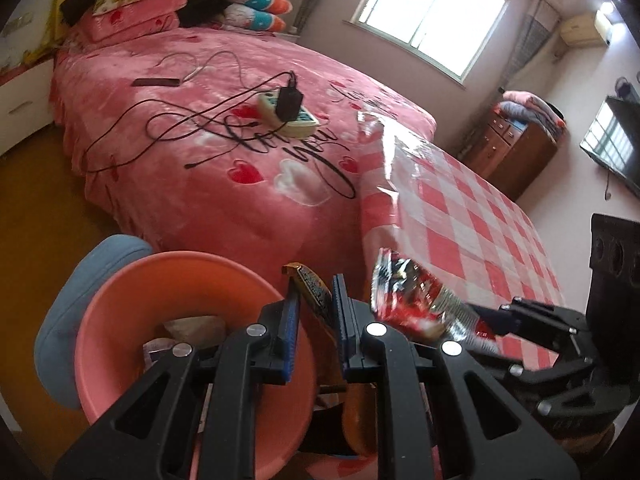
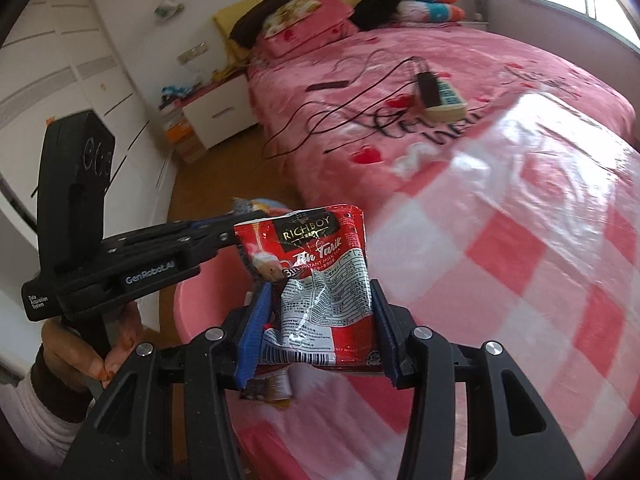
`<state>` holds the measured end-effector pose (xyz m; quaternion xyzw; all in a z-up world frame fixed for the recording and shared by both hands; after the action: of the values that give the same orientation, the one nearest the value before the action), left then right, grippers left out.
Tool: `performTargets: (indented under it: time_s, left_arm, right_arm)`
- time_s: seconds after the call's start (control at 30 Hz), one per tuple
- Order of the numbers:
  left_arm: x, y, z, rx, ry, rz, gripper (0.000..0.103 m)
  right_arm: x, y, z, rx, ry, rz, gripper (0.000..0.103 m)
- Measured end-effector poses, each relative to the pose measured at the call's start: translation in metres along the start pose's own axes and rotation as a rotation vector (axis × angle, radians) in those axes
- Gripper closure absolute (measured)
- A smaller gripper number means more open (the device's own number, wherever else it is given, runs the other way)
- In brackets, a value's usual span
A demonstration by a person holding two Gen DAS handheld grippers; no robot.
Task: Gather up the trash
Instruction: 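Carry the coffee stick left and red bag right over the pink bucket, then release the coffee stick with the left gripper while the right releases the red bag into the bucket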
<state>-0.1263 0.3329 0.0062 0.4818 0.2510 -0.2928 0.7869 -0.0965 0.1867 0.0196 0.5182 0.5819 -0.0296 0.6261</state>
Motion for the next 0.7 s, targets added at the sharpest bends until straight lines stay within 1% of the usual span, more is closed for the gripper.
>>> performTargets:
  time_s: [0.23, 0.4, 0.5, 0.6, 0.63, 0.67, 0.7]
  left_arm:
    - [-0.006, -0.003, -0.037, -0.08, 0.043, 0.015, 0.086]
    - [-0.008, -0.006, -0.064, -0.13, 0.079, 0.023, 0.085]
    - [-0.008, -0.008, -0.079, -0.158, 0.101, 0.03, 0.085]
    - [-0.006, -0.009, -0.091, -0.163, 0.149, 0.032, 0.085]
    - [-0.006, -0.01, -0.095, -0.167, 0.161, 0.031, 0.085]
    - [-0.003, -0.011, -0.099, -0.171, 0.174, 0.021, 0.082]
    - [-0.002, -0.013, -0.102, -0.17, 0.184, 0.015, 0.073]
  right_arm:
    - [0.024, 0.011, -0.027, -0.075, -0.002, -0.022, 0.054]
    - [0.045, 0.018, -0.042, -0.106, 0.019, -0.043, 0.054]
    - [0.057, 0.021, -0.05, -0.118, 0.04, -0.07, 0.053]
    - [0.068, 0.022, -0.056, -0.123, 0.072, -0.095, 0.046]
    - [0.07, 0.022, -0.057, -0.119, 0.083, -0.093, 0.035]
    - [0.07, 0.022, -0.056, -0.115, 0.081, -0.088, 0.026]
    - [0.068, 0.022, -0.055, -0.107, 0.079, -0.078, 0.024]
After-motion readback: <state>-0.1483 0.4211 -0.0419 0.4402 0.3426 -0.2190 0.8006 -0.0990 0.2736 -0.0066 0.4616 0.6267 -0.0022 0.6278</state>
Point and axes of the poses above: each gripper's, at about its wrist camera, not at the fingertips, and x roughly the way its jaws point, z to its right, y to its top, the point moved 1 cm from there along x, roughly the way its jaws point, and after that the axes turned 4 degrees about -x, right-handed, at the moved point
